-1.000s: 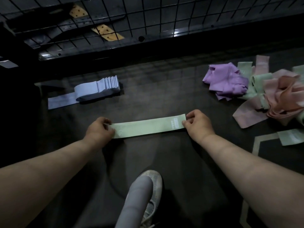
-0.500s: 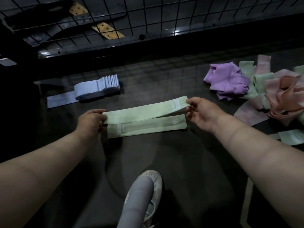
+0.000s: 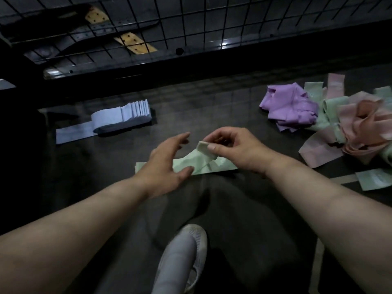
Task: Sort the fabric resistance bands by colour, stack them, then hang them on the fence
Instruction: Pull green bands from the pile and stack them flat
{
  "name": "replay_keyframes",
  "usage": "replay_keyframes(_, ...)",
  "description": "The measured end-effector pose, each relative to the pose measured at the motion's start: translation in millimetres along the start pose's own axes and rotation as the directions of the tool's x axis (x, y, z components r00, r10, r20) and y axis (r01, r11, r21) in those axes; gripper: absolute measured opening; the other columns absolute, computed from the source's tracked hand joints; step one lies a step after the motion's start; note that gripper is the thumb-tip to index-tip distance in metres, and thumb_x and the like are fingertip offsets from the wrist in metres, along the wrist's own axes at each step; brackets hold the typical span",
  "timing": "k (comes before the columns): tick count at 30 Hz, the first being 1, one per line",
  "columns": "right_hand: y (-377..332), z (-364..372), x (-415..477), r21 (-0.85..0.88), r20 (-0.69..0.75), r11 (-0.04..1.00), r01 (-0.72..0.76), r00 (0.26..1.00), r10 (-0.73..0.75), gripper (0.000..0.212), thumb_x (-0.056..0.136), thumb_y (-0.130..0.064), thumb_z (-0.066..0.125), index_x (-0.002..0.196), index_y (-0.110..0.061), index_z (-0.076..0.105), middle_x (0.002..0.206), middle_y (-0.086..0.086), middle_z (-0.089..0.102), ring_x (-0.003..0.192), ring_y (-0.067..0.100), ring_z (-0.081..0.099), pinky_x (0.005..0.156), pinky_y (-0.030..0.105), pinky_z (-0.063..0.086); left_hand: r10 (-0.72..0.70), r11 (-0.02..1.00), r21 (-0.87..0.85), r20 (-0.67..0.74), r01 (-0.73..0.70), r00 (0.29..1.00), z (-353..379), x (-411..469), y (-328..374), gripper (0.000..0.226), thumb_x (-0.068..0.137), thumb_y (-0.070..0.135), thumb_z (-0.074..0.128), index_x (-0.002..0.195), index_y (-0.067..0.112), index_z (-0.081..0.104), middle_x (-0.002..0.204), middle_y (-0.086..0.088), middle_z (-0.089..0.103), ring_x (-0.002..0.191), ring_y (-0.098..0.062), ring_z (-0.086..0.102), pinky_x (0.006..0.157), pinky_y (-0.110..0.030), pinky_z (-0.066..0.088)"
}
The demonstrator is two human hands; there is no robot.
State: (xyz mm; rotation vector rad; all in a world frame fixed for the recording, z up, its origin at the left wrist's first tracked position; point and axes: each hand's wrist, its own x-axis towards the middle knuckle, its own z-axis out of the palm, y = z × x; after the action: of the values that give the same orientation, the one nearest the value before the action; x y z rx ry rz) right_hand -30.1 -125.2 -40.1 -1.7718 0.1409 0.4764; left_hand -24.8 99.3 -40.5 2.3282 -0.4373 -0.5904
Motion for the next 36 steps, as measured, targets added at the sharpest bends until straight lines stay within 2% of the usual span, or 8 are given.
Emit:
replay_keyframes(3, -5.5, 12.7, -1.4, 0.208, -0.045, 0.978, 0.012, 0.999, -0.003, 0.021, 0.081, -0.001, 0.076, 0.097, -0.011, 0.068, 0.080, 0.006, 0.070, 0.075, 0.008, 0.066, 0.077, 0.024, 0.056, -0.021, 0.982, -0.188, 0.048, 0.030, 0.999, 2.0, 19.9, 18.4, 0.041, 0.083, 0.025, 0.077, 0.121, 0.030, 0.060, 0.105, 0.013, 0.064, 0.089, 0.015, 0.057, 0.084, -0.011, 0.045)
replay_keyframes(6, -8.6, 21.3, -2.8, 0.527, -0.099, 0.848, -0.053, 0.988, 0.122, 0.032, 0.080, -0.011, 0.079, 0.106, -0.009, 0.060, 0.086, 0.004, 0.069, 0.079, 0.011, 0.068, 0.079, 0.030, 0.056, -0.052, 0.993, -0.103, -0.022, 0.049, 0.998, -10.6, 33.0, 22.8, 0.028, 0.077, 0.045, 0.072, 0.092, 0.023, 0.066, 0.085, 0.004, 0.068, 0.081, -0.010, 0.065, 0.077, -0.036, 0.055)
replay_keyframes(8, -5.1, 27.4, -3.4, 0.613, -0.011, 0.778, -0.138, 0.983, 0.183, 0.046, 0.077, -0.031, 0.081, 0.113, -0.013, 0.060, 0.103, 0.006, 0.072, 0.097, 0.020, 0.069, 0.092, 0.038, 0.053, -0.091, 0.964, -0.254, -0.047, 0.076, 0.995, -18.5, 36.3, 29.2, 0.026, 0.081, 0.036, 0.075, 0.091, 0.014, 0.067, 0.085, -0.005, 0.070, 0.079, -0.021, 0.067, 0.076, -0.042, 0.058)
replay_keyframes(13, 2.5, 50.9, -12.8, 0.417, 0.188, 0.884, -0.210, 0.972, 0.142, 0.035, 0.084, -0.017, 0.076, 0.117, -0.007, 0.066, 0.109, 0.008, 0.074, 0.104, 0.020, 0.069, 0.095, 0.035, 0.053, -0.302, 0.601, -0.793, -0.111, 0.099, 0.947, -38.8, 45.0, 41.7, 0.016, 0.081, 0.012, 0.075, 0.094, 0.009, 0.066, 0.079, -0.005, 0.066, 0.071, -0.017, 0.061, 0.068, -0.031, 0.049)
replay_keyframes(20, 15.4, 26.2, -13.7, 0.024, 0.297, 0.956, -0.292, 0.915, 0.272, 0.024, 0.082, -0.021, 0.078, 0.104, -0.014, 0.070, 0.095, 0.001, 0.076, 0.085, 0.011, 0.070, 0.080, 0.030, 0.056, -0.697, 0.323, -0.941, -0.164, 0.102, 0.698, -52.3, 31.1, -0.2, 0.011, 0.086, 0.007, 0.062, 0.093, 0.015, 0.064, 0.081, -0.002, 0.066, 0.069, -0.015, 0.064, 0.059, -0.025, 0.054)
replay_keyframes(24, 24.0, -5.2, -12.1, -0.129, 0.007, 0.944, -0.305, 0.951, 0.308, 0.015, 0.082, -0.024, 0.079, 0.089, -0.014, 0.070, 0.073, -0.002, 0.069, 0.059, 0.003, 0.061, 0.056, 0.019, 0.050, -0.859, 0.223, -0.924, -0.036, 0.311, 0.510, -34.2, 11.7, -32.1, 0.011, 0.085, 0.007, 0.063, 0.093, 0.014, 0.065, 0.083, -0.007, 0.064, 0.064, -0.017, 0.060, 0.051, -0.024, 0.049)
replay_keyframes(30, 38.2, -14.9, -1.7, 0.095, -0.245, 0.921, -0.377, 0.888, 0.388, 0.016, 0.080, -0.013, 0.080, 0.088, -0.011, 0.066, 0.084, 0.008, 0.066, 0.064, 0.014, 0.061, 0.045, 0.022, 0.052, -0.881, 0.328, -0.803, -0.069, 0.497, 0.469, -6.4, -6.7, -47.7, 0.019, 0.082, 0.001, 0.062, 0.095, 0.015, 0.065, 0.080, -0.006, 0.065, 0.066, -0.021, 0.061, 0.048, -0.022, 0.045)
replay_keyframes(36, 57.9, -2.7, 9.7, -0.216, -0.313, 0.931, -0.295, 0.924, 0.221, 0.024, 0.077, -0.015, 0.083, 0.093, -0.017, 0.066, 0.087, 0.004, 0.067, 0.078, 0.018, 0.062, 0.077, 0.029, 0.052, -0.818, 0.547, -0.632, -0.264, 0.549, 0.512, 2.5, -16.3, -64.0, 0.017, 0.080, 0.004, 0.066, 0.093, 0.015, 0.065, 0.078, 0.000, 0.064, 0.072, -0.019, 0.061, 0.060, -0.024, 0.047)
